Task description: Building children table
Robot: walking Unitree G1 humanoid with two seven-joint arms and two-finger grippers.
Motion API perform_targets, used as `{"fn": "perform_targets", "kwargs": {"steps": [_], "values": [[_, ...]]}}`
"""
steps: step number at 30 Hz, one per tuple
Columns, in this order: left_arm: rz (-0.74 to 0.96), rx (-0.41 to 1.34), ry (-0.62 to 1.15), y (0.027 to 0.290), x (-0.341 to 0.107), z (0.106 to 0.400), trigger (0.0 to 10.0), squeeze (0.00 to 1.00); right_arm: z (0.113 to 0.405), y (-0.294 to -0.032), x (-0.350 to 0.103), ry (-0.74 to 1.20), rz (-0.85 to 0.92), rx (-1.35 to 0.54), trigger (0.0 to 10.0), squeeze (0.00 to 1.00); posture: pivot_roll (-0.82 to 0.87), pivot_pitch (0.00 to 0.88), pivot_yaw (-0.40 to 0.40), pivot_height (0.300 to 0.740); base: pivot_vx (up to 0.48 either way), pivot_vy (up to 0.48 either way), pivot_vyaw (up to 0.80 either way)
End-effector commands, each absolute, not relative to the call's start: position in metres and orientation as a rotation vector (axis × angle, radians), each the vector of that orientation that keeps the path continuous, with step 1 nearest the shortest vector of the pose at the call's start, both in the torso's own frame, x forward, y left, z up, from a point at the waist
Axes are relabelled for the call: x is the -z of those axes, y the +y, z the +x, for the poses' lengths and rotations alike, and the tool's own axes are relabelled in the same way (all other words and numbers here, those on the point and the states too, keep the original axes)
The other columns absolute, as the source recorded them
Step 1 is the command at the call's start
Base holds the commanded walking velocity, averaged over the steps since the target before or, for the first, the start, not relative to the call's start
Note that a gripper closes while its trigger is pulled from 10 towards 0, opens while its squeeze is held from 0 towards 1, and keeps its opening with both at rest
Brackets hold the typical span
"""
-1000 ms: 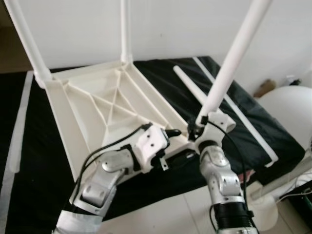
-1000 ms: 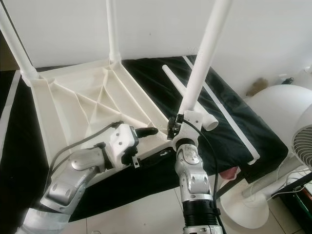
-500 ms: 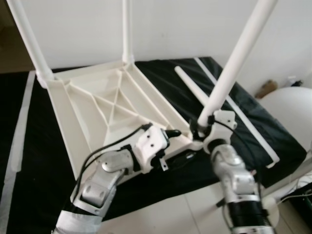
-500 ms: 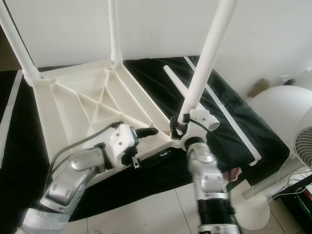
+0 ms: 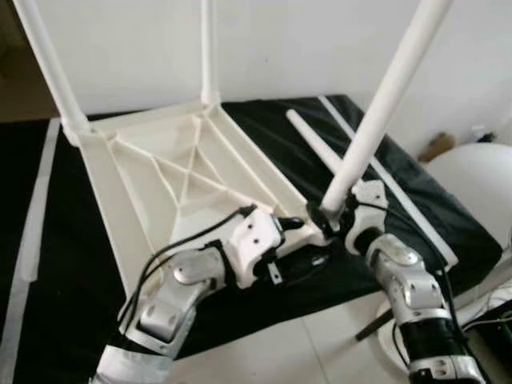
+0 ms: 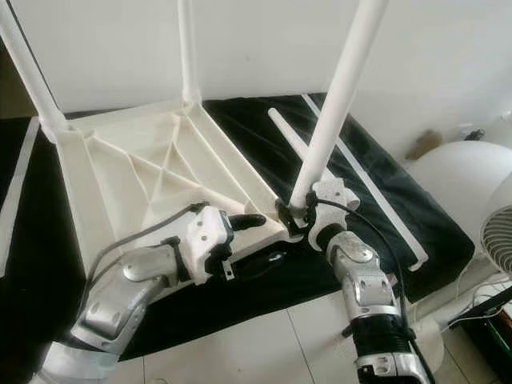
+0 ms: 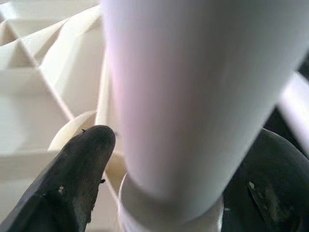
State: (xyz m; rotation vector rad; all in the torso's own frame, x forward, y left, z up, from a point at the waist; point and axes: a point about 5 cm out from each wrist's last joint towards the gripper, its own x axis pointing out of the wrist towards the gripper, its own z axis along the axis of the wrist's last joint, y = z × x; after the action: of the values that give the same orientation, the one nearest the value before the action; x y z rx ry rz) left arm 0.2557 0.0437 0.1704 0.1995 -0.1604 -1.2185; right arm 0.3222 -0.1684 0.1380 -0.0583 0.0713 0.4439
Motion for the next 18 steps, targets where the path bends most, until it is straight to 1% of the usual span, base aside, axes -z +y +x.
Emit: {"fn": "perform_targets", "kwargs": {"steps": [1, 8, 9, 13, 14, 16, 17, 18], "values": [[0.199, 1.223, -0.161, 0.041, -0.173, 0.255, 10.0, 0.0, 0.323, -0.166, -0.137, 0.072, -0.077, -0.498, 10.0, 0.0, -0.04, 0.013, -0.038, 0.74, 0.0, 0.0, 0.0], [0.173, 1.231, -0.141, 0.04, -0.174, 0.255, 10.0, 0.0, 0.33, -0.167, -0.139, 0.067, -0.132, -0.574, 10.0, 0.0, -0.04, 0.014, -0.033, 0.74, 0.0, 0.0, 0.0], [0.148, 1.25, -0.122, 0.041, -0.173, 0.254, 10.0, 0.0, 0.332, -0.168, -0.139, 0.066, -0.147, -0.593, 10.0, 0.0, -0.04, 0.015, -0.028, 0.74, 0.0, 0.0, 0.0], [0.163, 1.259, -0.115, 0.044, -0.17, 0.253, 10.0, 0.0, 0.336, -0.169, -0.139, 0.07, -0.18, -0.626, 10.0, 0.0, -0.04, 0.019, -0.027, 0.74, 0.0, 0.0, 0.0], [0.188, 1.249, -0.11, 0.045, -0.169, 0.255, 10.0, 0.0, 0.338, -0.171, -0.14, 0.077, -0.2, -0.649, 1.7, 0.0, -0.04, 0.026, -0.033, 0.74, 0.0, 0.0, 0.0], [0.189, 1.246, -0.107, 0.045, -0.169, 0.255, 10.0, 0.0, 0.338, -0.172, -0.14, 0.078, -0.206, -0.655, 1.7, 0.0, -0.04, 0.026, -0.033, 0.74, 0.0, 0.0, 0.0], [0.193, 1.24, -0.103, 0.045, -0.169, 0.256, 10.0, 0.0, 0.338, -0.173, -0.139, 0.082, -0.214, -0.661, 0.0, 0.0, -0.04, 0.031, -0.037, 0.74, 0.0, 0.0, 0.0], [0.192, 1.237, -0.1, 0.045, -0.169, 0.256, 10.0, 0.0, 0.337, -0.174, -0.138, 0.084, -0.219, -0.666, 0.0, 0.0, -0.04, 0.033, -0.04, 0.74, 0.0, 0.0, 0.0]]}}
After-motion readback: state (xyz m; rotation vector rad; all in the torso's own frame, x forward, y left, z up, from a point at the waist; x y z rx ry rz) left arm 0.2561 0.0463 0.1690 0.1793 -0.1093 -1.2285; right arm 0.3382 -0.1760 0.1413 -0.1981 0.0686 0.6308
